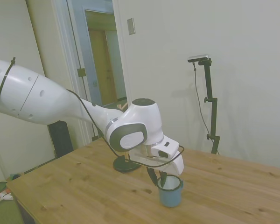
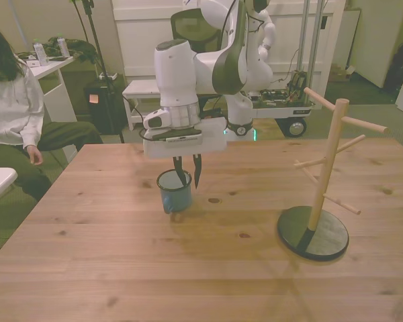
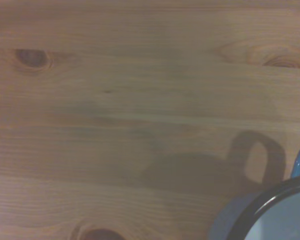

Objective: Unload the mug

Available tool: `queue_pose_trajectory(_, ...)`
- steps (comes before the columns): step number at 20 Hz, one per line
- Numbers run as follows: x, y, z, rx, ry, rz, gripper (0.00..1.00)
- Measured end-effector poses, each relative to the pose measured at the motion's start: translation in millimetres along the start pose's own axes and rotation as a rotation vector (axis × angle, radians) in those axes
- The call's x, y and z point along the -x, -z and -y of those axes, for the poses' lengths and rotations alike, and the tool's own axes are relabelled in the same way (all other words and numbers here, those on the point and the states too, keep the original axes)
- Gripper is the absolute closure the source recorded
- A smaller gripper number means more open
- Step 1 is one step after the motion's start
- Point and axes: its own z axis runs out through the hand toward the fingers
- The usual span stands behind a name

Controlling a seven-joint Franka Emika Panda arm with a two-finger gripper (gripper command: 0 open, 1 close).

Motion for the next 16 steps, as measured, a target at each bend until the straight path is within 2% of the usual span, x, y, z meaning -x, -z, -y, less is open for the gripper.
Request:
queue_pose_trajectory(4,2.5,17.6,2.5,0.004,0.019,-0.022,0.0)
queue_pose_trajectory(8,22.2,61.3,14.3,-0.011,0.054,-0.046,0.0)
queue_pose_trajectory(12,67.0,111.1,49.5,-0.045,0.09,-0.025,0.0)
queue_pose_trajectory(16,118.6,130.6,86.6,-0.058,0.111,-0.004,0.0)
